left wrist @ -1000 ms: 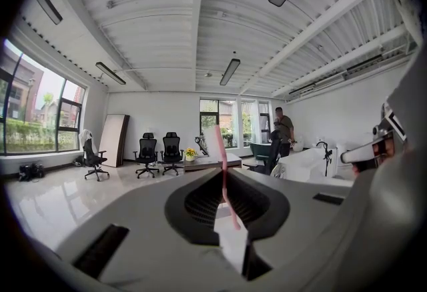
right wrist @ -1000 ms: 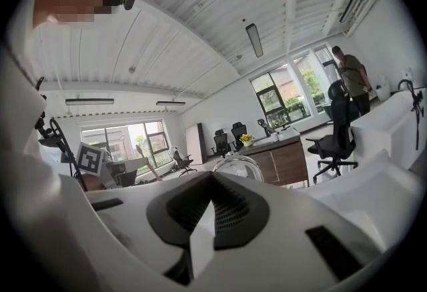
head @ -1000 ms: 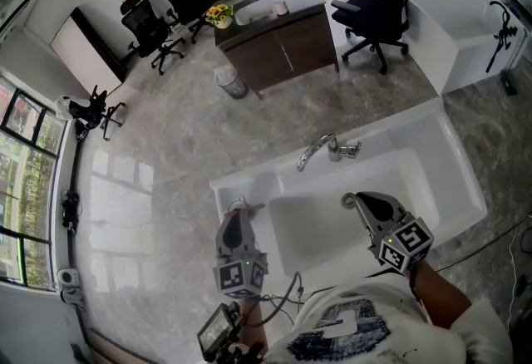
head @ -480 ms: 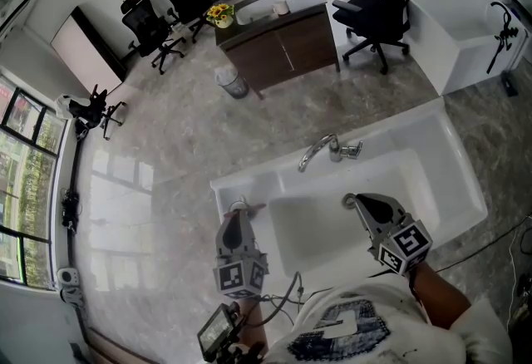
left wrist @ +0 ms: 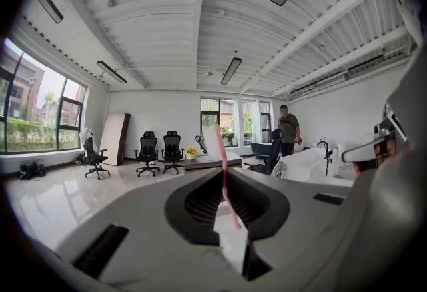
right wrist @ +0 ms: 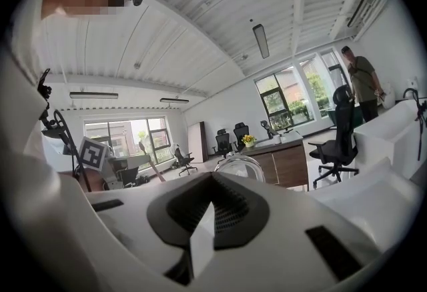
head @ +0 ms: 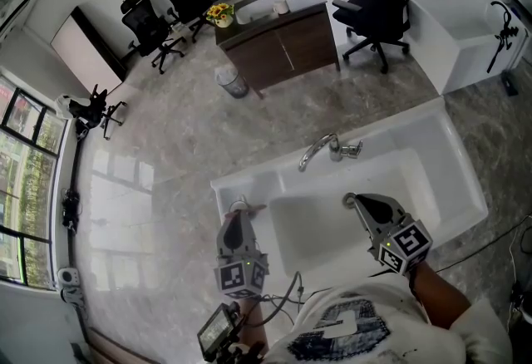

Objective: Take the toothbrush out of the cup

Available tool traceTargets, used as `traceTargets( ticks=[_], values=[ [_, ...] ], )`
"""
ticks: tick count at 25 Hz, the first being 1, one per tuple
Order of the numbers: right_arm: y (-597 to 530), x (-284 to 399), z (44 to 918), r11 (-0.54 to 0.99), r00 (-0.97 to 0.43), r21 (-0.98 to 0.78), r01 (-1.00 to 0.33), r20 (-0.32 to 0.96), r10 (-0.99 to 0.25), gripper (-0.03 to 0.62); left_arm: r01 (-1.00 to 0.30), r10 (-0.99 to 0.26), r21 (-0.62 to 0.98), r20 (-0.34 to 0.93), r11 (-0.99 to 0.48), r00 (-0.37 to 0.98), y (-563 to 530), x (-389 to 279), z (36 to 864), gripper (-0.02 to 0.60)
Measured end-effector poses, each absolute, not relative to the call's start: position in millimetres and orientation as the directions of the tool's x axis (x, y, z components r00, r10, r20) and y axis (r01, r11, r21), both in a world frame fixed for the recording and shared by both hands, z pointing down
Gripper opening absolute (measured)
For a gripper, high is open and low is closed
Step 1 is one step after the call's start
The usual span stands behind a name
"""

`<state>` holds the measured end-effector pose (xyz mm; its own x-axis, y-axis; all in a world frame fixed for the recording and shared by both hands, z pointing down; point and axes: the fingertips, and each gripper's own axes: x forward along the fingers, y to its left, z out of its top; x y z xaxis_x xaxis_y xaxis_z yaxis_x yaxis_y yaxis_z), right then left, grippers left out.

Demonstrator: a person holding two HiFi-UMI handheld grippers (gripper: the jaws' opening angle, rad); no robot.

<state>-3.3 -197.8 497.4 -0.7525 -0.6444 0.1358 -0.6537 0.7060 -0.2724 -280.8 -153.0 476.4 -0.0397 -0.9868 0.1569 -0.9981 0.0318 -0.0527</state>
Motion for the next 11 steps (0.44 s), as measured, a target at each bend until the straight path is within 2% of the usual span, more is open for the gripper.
traceTargets(
  ticks=[11],
  values=[
    [-198.5, -0.1, 495.8, 0.708, -0.752, -0.265, -0.654, 0.130, -0.646, -0.006, -0.998, -0.986, -0.056, 0.163, 0.032, -0.041, -151.1, -278.0, 476.4, 0.038]
  ],
)
